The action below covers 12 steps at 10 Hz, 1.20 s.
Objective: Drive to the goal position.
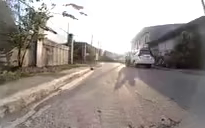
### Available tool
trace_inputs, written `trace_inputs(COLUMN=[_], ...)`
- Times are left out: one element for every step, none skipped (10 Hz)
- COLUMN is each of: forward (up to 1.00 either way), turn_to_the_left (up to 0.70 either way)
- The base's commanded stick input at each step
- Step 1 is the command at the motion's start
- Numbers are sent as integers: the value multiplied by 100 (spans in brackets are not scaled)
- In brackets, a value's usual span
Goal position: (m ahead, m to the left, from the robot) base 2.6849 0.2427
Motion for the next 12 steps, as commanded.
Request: trace_inputs(forward=[100, 100, 100, 100, 100, 100, 100, 100, 100, 100, 100, 100], turn_to_the_left=[0, 0, 0, 0, 0, 0, 0, 0, 0, 0, 0, 0])
